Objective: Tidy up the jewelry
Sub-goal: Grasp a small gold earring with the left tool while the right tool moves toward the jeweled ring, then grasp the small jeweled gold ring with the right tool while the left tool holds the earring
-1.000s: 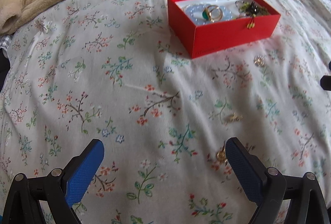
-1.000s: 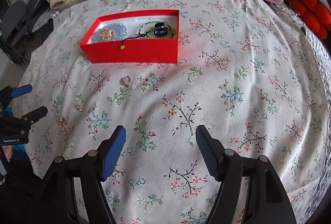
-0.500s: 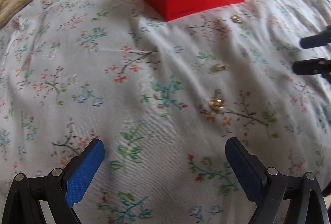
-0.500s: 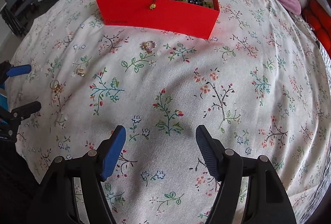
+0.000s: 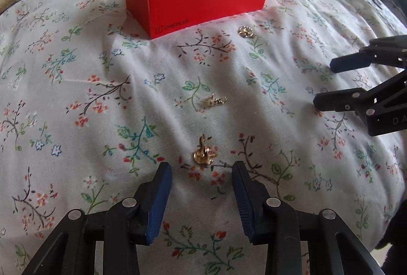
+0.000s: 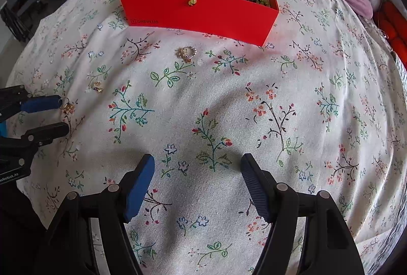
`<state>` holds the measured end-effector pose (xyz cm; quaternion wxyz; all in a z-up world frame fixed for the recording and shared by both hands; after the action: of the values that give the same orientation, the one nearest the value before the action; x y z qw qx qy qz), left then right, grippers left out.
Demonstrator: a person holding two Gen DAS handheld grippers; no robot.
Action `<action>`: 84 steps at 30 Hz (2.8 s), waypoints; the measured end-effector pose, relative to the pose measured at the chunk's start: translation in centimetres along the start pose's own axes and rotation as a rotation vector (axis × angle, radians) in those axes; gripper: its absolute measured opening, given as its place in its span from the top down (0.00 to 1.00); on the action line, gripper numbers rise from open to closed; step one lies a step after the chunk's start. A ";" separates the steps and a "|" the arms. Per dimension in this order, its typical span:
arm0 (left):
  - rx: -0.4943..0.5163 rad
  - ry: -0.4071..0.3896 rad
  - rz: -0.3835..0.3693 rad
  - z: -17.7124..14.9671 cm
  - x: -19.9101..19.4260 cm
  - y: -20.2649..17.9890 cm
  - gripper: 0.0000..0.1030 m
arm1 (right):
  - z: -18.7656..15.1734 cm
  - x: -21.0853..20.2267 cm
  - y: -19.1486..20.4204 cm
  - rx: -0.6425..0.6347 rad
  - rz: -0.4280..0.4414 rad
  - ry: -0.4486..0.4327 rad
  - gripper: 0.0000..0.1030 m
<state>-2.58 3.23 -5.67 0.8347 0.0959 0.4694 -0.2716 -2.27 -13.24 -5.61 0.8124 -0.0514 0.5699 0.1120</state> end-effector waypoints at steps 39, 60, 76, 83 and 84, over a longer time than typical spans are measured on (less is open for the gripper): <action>-0.077 0.011 0.021 1.2 0.9 1.0 0.90 | 7.2 3.6 1.7 -0.161 0.023 -0.205 0.77; -0.076 0.014 0.028 1.0 0.7 1.1 0.90 | 6.3 2.4 2.4 -0.207 0.028 -0.206 0.69; -0.076 0.014 0.026 1.2 0.9 1.1 0.90 | 7.8 3.6 1.8 -0.168 0.043 -0.233 0.83; -0.077 0.013 0.023 1.1 0.8 1.3 0.90 | 6.8 1.7 2.9 -0.225 0.041 -0.273 0.83; -0.078 0.013 0.024 1.1 0.7 1.3 0.90 | 6.6 1.3 3.2 -0.235 0.042 -0.282 0.83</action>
<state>-0.79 3.61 -5.82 0.8380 0.0706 0.4837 -0.2424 3.44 -8.60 -4.39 0.8700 -0.1181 0.4344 0.2009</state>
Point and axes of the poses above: each gripper's, at about its wrist camera, not at the fingertips, and x roughly the way its jaws point, y to its left, z to its top, the point moved 1 cm from there along x, roughly the way its jaws point, and after that the axes turned 4 degrees about -y, right-handed, at the moved point
